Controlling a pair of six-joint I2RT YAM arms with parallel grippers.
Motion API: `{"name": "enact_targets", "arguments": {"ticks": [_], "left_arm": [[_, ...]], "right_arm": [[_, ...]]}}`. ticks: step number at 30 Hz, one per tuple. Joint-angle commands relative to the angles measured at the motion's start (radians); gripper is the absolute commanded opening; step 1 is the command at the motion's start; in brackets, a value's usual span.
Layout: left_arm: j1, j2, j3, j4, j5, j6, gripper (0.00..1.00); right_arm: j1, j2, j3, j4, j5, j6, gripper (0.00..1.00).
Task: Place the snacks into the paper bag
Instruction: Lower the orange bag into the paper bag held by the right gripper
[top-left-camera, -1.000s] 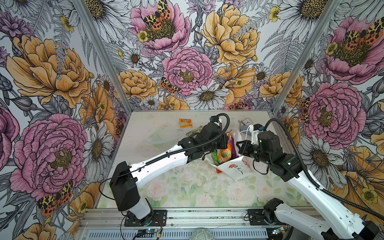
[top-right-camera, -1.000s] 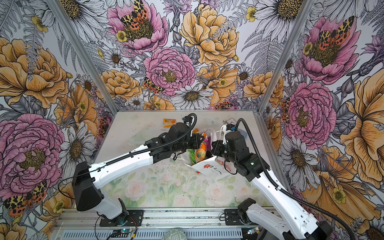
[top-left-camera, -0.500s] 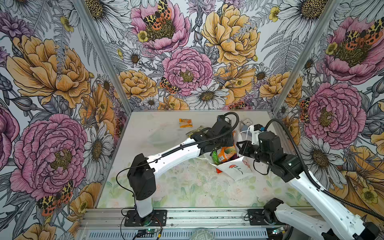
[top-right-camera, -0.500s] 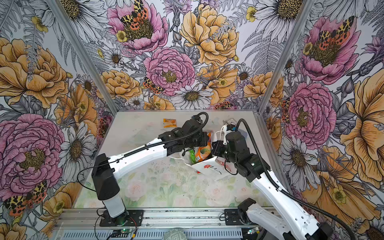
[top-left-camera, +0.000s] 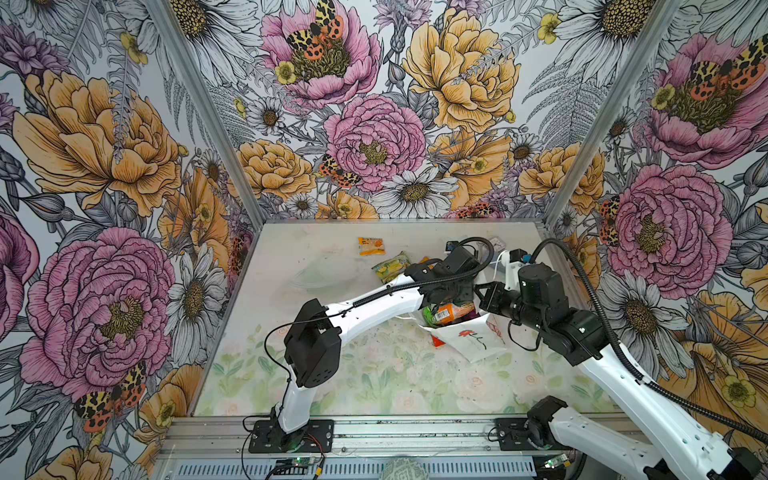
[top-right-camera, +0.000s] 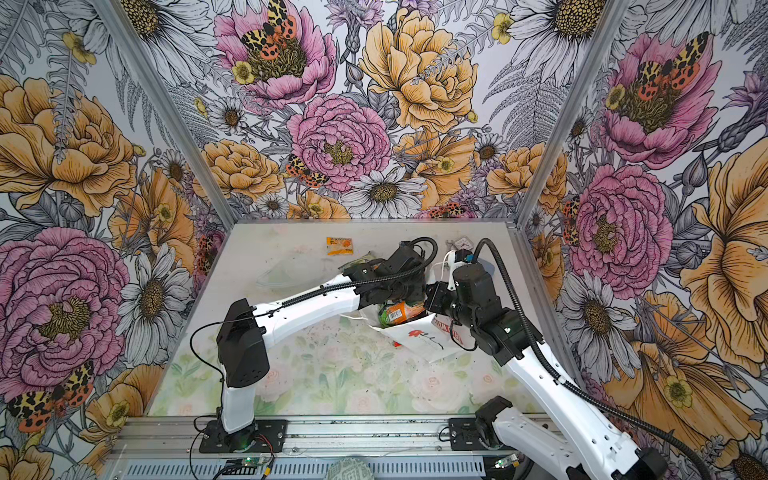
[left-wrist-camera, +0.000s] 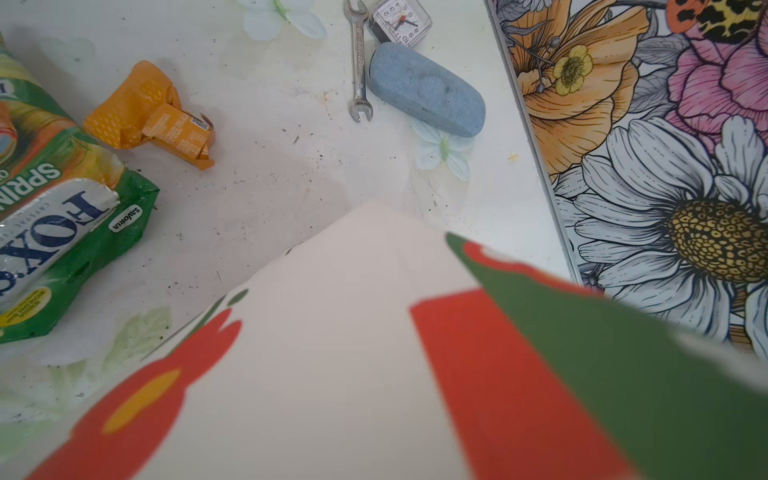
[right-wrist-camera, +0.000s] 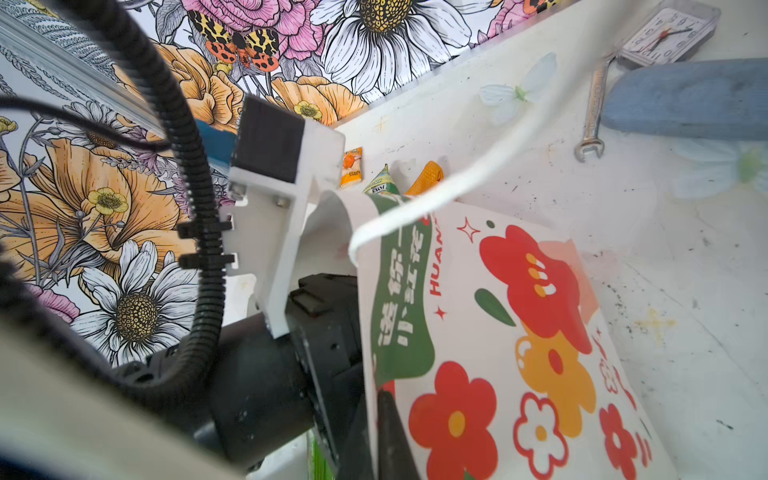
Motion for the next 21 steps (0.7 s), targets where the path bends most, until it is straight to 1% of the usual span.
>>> {"name": "enact_targets", "arguments": {"ticks": [1, 3, 5, 7, 10, 14, 18, 21], "left_arm": [[-0.021, -0.016, 0.009, -0.033, -0.025, 0.036, 0.03], [-0.020, -0.026, -0.005, -0.029, -0.042, 0.036, 0.01], [-0.022, -0.039, -0.061, 0.041, -0.044, 0.031, 0.00], [-0.019, -0.036, -0.098, 0.099, -0.012, 0.010, 0.00], [-0.025, -0.001, -0.071, 0.112, 0.017, 0.006, 0.00], [-0.034, 0.043, -0.035, 0.138, 0.095, 0.022, 0.00], [-0.039, 0.046, -0.041, 0.138, 0.102, 0.026, 0.00], [-0.043, 0.026, -0.062, 0.137, 0.089, 0.035, 0.03]], "right_arm": [[0.000, -0.033, 0.058, 0.101, 0.010, -0.009, 0.00], [0.000, -0.032, 0.058, 0.101, 0.011, -0.006, 0.00], [0.000, -0.034, 0.060, 0.101, 0.004, 0.001, 0.00], [-0.001, -0.036, 0.061, 0.103, -0.005, 0.010, 0.00], [0.001, -0.037, 0.054, 0.103, -0.012, 0.016, 0.00], [0.004, -0.039, 0.050, 0.104, -0.025, 0.027, 0.00], [0.003, -0.047, 0.052, 0.103, -0.012, 0.022, 0.00], [0.002, -0.052, 0.049, 0.101, -0.002, 0.019, 0.00]]}}
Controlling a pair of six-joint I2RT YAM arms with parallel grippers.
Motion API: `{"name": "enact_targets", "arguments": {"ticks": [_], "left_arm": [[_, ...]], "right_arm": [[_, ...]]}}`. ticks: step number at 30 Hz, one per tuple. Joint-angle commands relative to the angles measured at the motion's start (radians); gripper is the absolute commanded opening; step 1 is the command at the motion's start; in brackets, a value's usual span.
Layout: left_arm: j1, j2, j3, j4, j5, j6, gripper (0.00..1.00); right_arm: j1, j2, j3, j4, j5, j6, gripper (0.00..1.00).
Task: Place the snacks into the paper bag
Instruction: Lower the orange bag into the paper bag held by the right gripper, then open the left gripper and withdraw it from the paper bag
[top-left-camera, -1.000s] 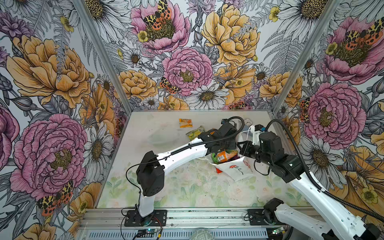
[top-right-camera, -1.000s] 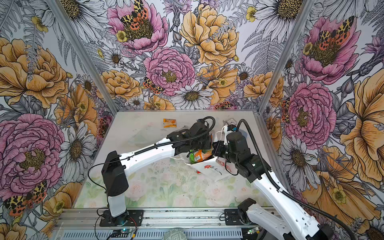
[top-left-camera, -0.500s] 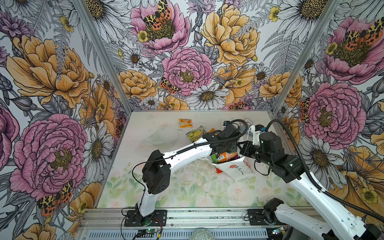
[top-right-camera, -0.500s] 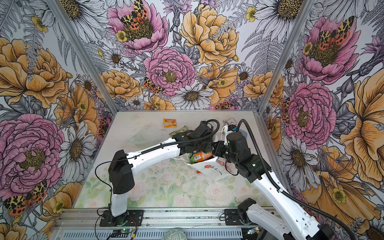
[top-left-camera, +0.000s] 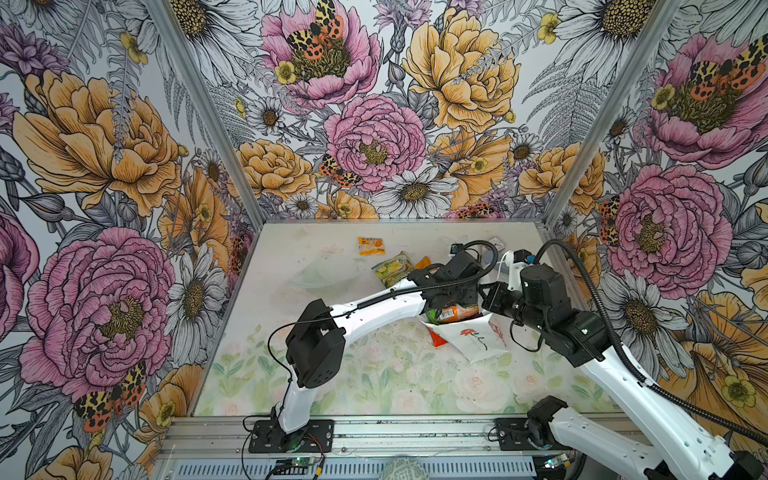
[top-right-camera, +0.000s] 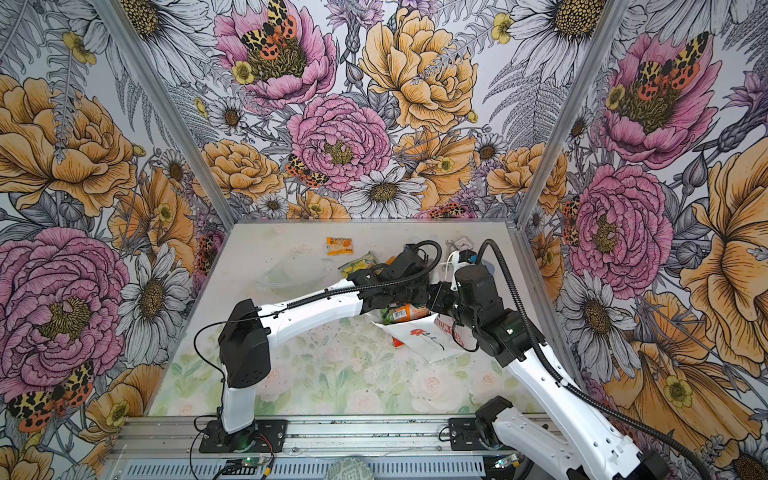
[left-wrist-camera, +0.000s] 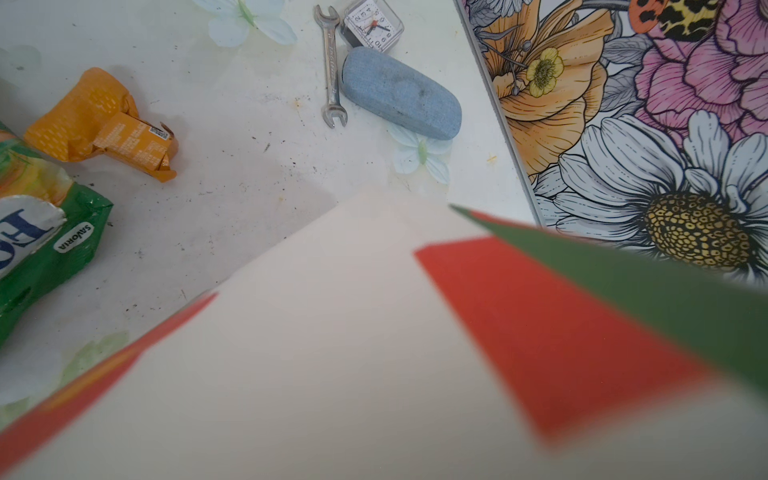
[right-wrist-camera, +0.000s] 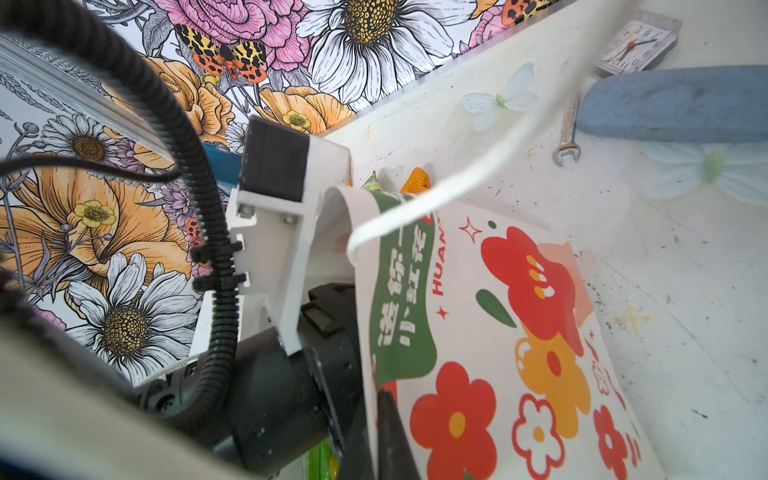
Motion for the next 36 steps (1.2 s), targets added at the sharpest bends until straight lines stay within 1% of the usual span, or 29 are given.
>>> {"name": "enact_targets", "arguments": {"ticks": [1, 2, 4, 8, 12, 13, 15, 19, 21, 24, 27, 31, 34, 36], "left_arm": [[-0.031, 0.007, -0.022, 0.017, 0.050, 0.026, 0.05], [-0.034, -0.006, -0.030, 0.018, 0.035, 0.032, 0.07], [-0.044, -0.041, -0.049, 0.018, -0.013, 0.049, 0.15], [-0.069, -0.107, -0.068, 0.018, -0.127, 0.097, 0.26], [-0.084, -0.149, -0.079, 0.023, -0.191, 0.133, 0.36], [-0.091, -0.184, -0.086, 0.025, -0.212, 0.141, 0.40], [-0.097, -0.217, -0.109, 0.044, -0.236, 0.153, 0.48], [-0.099, -0.305, -0.208, 0.116, -0.257, 0.154, 0.60], [-0.098, -0.359, -0.264, 0.149, -0.274, 0.159, 0.65], [-0.099, -0.457, -0.350, 0.201, -0.308, 0.177, 0.70], [-0.084, -0.558, -0.432, 0.245, -0.306, 0.174, 0.72], [-0.059, -0.641, -0.461, 0.230, -0.290, 0.161, 0.72], [-0.046, -0.714, -0.476, 0.235, -0.251, 0.160, 0.72], [-0.046, -0.764, -0.445, 0.188, -0.245, 0.136, 0.72]], "right_arm": [[0.007, -0.039, 0.046, 0.119, -0.028, 0.009, 0.00], [0.007, -0.040, 0.043, 0.120, -0.026, 0.009, 0.00], [0.005, -0.040, 0.039, 0.118, -0.021, 0.008, 0.00], [0.002, -0.042, 0.037, 0.117, -0.018, 0.007, 0.00], [0.001, -0.044, 0.039, 0.114, -0.018, 0.004, 0.00], [0.000, -0.044, 0.041, 0.112, -0.019, 0.005, 0.00], [-0.003, -0.045, 0.040, 0.110, -0.019, 0.002, 0.00], [-0.010, -0.050, 0.047, 0.100, -0.015, -0.004, 0.00], [-0.015, -0.053, 0.051, 0.092, -0.009, -0.012, 0.00], [-0.025, -0.056, 0.059, 0.080, -0.008, -0.022, 0.00], [-0.035, -0.058, 0.061, 0.074, -0.007, -0.034, 0.00], [-0.046, -0.061, 0.060, 0.061, -0.005, -0.040, 0.00], [-0.056, -0.068, 0.063, 0.047, 0.001, -0.052, 0.00], [-0.064, -0.070, 0.069, 0.029, 0.008, -0.063, 0.00]]}}
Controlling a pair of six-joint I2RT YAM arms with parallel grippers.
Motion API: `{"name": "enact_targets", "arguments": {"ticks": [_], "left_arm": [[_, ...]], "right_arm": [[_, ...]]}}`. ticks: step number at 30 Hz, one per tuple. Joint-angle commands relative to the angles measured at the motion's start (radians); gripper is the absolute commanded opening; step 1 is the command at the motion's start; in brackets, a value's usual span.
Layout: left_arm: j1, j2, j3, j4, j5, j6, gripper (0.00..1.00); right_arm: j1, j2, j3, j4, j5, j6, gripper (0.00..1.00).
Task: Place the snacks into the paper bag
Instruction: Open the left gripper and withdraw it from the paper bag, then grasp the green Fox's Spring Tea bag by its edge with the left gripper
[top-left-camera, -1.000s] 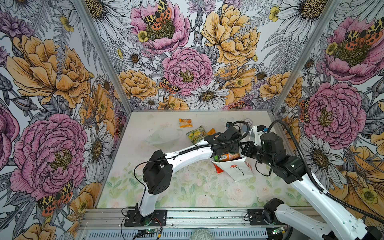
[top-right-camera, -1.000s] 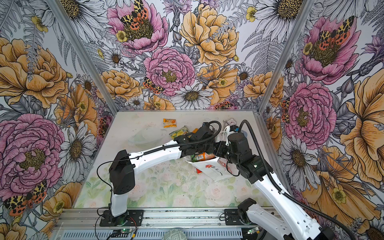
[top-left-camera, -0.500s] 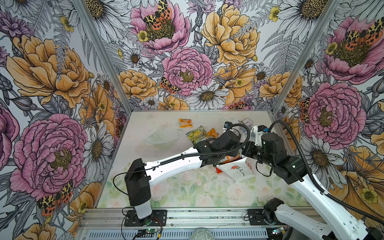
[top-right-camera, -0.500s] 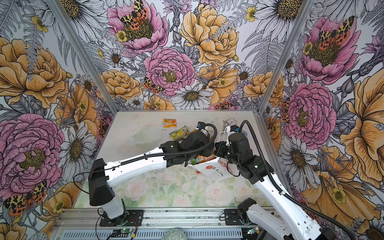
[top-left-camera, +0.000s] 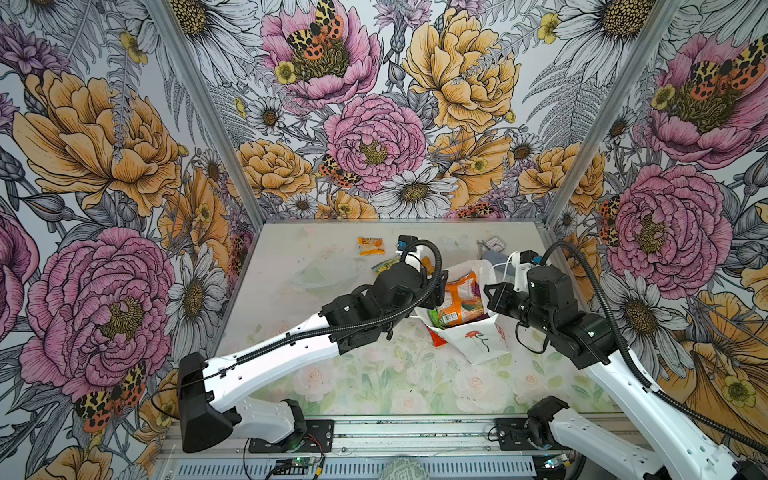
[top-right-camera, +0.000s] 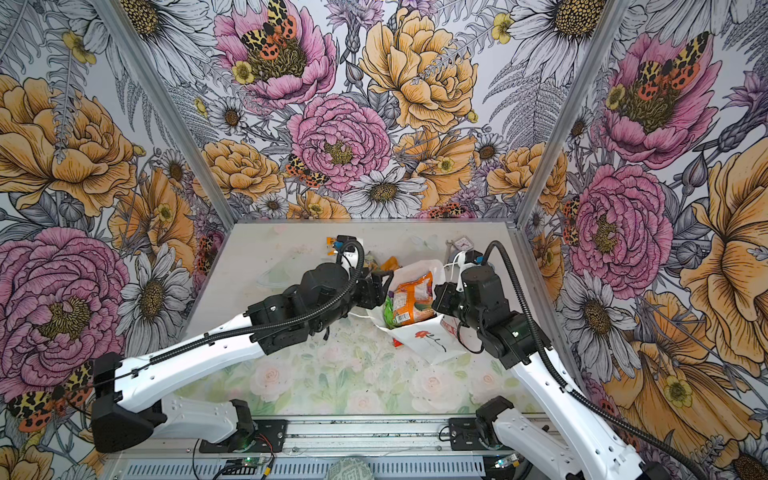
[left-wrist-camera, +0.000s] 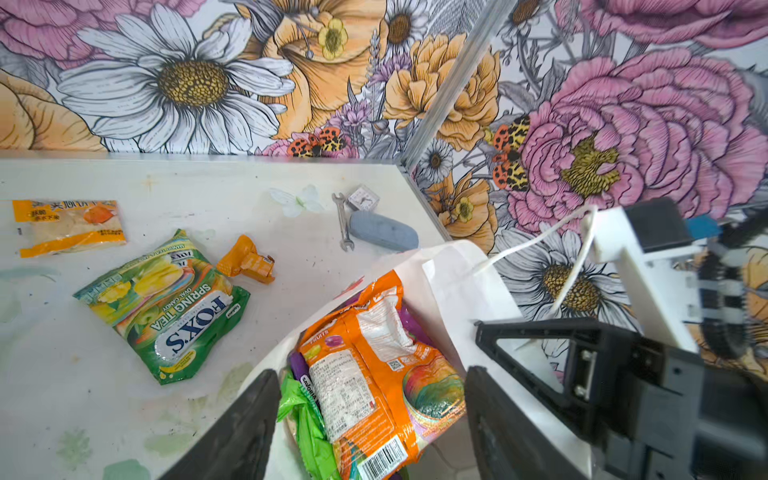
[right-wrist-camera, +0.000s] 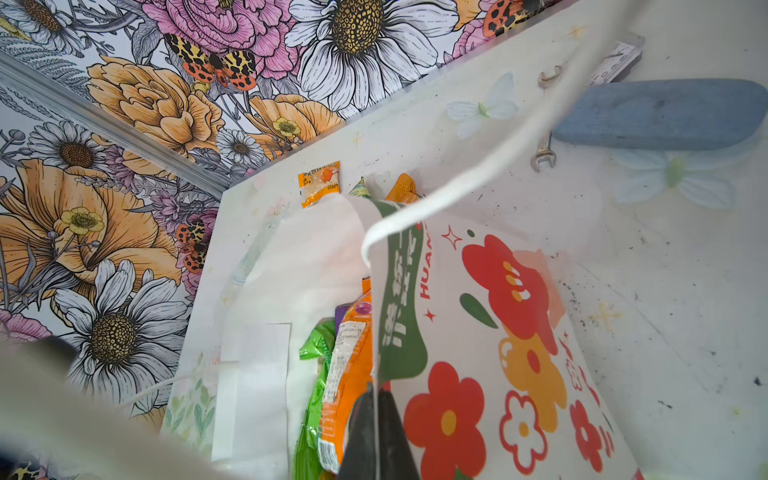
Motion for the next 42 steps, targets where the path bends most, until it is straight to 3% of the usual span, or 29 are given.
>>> {"name": "enact_targets", "arguments": {"ticks": [1, 4, 9, 14, 18, 22, 27, 32, 36, 42], "left_arm": [[0.004, -0.076, 0.046, -0.043, 0.025, -0.022, 0.72], [-0.007, -0.098, 0.112, -0.148, -0.036, -0.020, 0.72], [0.049, -0.193, 0.056, -0.213, -0.127, -0.038, 0.73], [0.162, -0.223, -0.012, -0.349, -0.105, -0.069, 0.73], [0.293, -0.166, -0.073, -0.406, 0.027, -0.043, 0.72], [0.348, -0.029, -0.089, -0.427, 0.054, 0.027, 0.69], [0.350, 0.215, -0.020, -0.432, 0.034, 0.139, 0.66], [0.298, 0.468, 0.118, -0.451, 0.001, 0.290, 0.60], [0.233, 0.662, 0.242, -0.505, -0.111, 0.407, 0.55], [0.210, 0.846, 0.386, -0.532, -0.164, 0.485, 0.52]], "right_arm": [[-0.016, -0.042, 0.069, 0.058, 0.018, -0.036, 0.00], [-0.025, -0.043, 0.068, 0.044, 0.026, -0.041, 0.00], [-0.042, -0.067, 0.084, -0.005, 0.090, -0.087, 0.00], [-0.056, -0.094, 0.104, -0.091, 0.193, -0.206, 0.00], [-0.061, -0.119, 0.093, -0.118, 0.251, -0.257, 0.00], [-0.063, -0.144, 0.050, -0.119, 0.315, -0.257, 0.00], [-0.064, -0.191, 0.007, -0.118, 0.371, -0.255, 0.00], [-0.067, -0.223, -0.031, -0.118, 0.383, -0.250, 0.00], [-0.068, -0.250, -0.044, -0.118, 0.372, -0.244, 0.00], [-0.069, -0.281, -0.056, -0.116, 0.363, -0.236, 0.00]]}}
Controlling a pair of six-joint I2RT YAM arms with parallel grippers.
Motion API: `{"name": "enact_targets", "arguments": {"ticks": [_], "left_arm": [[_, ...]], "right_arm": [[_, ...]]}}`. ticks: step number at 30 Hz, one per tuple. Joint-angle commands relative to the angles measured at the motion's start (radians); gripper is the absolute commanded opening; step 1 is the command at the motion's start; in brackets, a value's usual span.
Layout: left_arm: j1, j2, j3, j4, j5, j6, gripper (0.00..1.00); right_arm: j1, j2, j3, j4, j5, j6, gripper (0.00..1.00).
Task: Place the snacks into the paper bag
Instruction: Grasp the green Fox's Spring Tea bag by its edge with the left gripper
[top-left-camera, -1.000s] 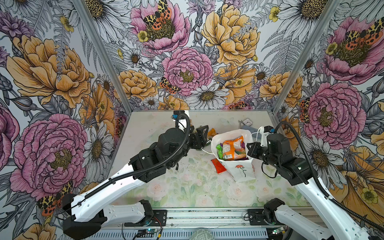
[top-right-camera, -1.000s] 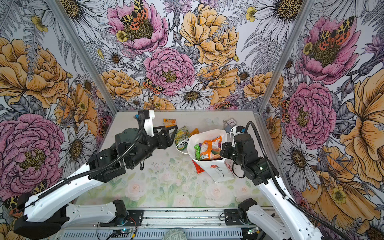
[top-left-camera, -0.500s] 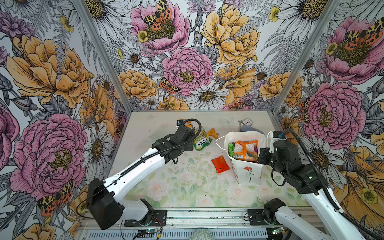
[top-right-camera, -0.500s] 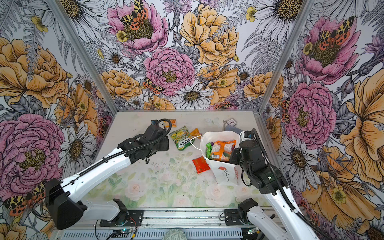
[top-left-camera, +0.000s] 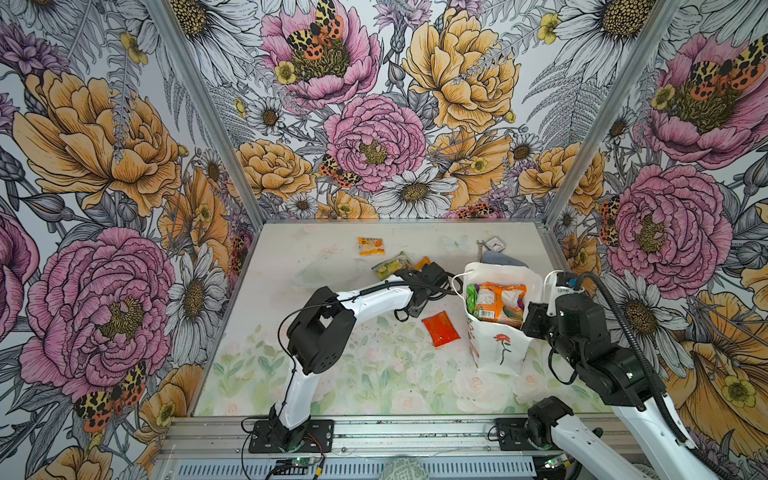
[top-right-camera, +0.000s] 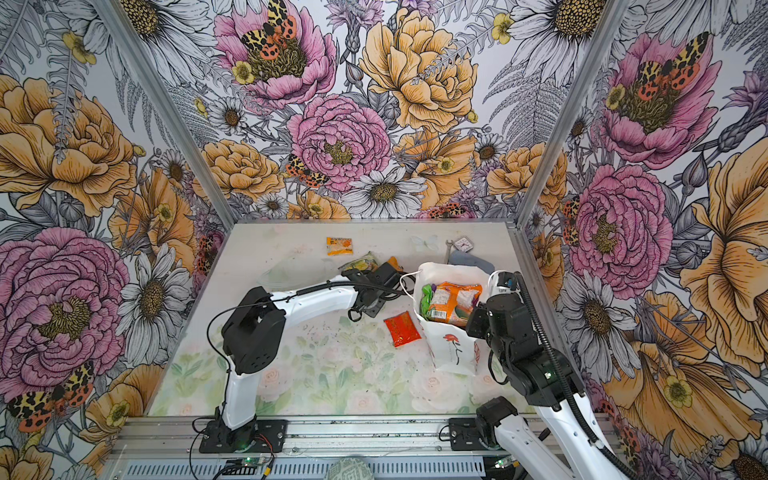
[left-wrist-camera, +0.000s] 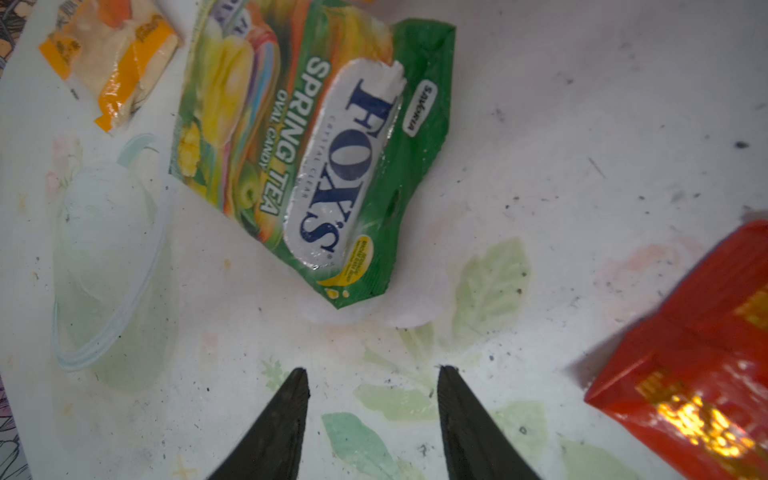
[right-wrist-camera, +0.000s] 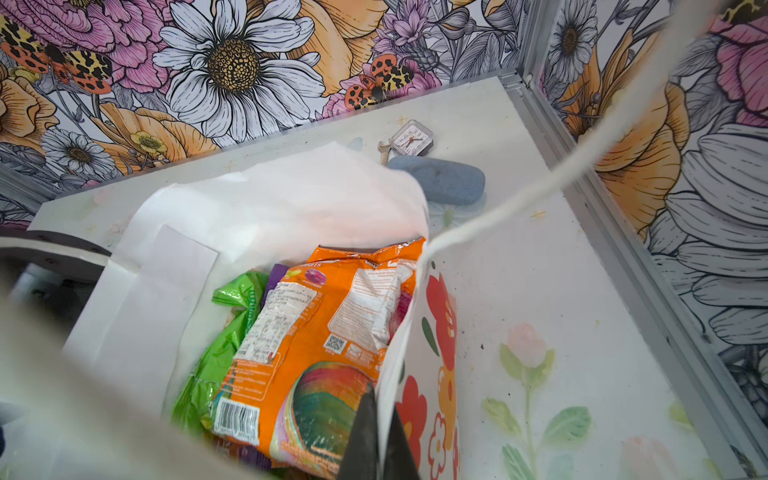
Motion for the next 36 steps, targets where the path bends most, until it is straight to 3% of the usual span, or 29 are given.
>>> {"name": "enact_targets", "arguments": {"ticks": [1, 15, 17, 24, 29, 36], "left_arm": [[0.004, 0.061, 0.084, -0.037, -0.085, 0.087, 0.52], [0.025, 0.242, 0.234, -0.042, -0.237, 0.151, 0.54], [0.029, 0.253, 0.240, -0.040, -0.255, 0.155, 0.58], [0.078, 0.289, 0.249, -0.040, -0.146, 0.146, 0.60], [0.103, 0.314, 0.244, -0.039, -0.029, 0.115, 0.48], [0.105, 0.314, 0.226, -0.036, 0.009, 0.084, 0.22]], "right_arm": [[-0.006, -0.034, 0.009, 0.109, 0.045, -0.010, 0.00], [-0.006, -0.058, -0.005, 0.109, 0.040, -0.010, 0.00], [-0.005, -0.059, -0.004, 0.109, 0.042, -0.012, 0.00], [-0.005, -0.059, 0.006, 0.109, 0.049, -0.020, 0.00], [-0.005, -0.060, 0.015, 0.108, 0.053, -0.024, 0.00], [-0.006, -0.054, 0.023, 0.109, 0.054, -0.023, 0.00]]}}
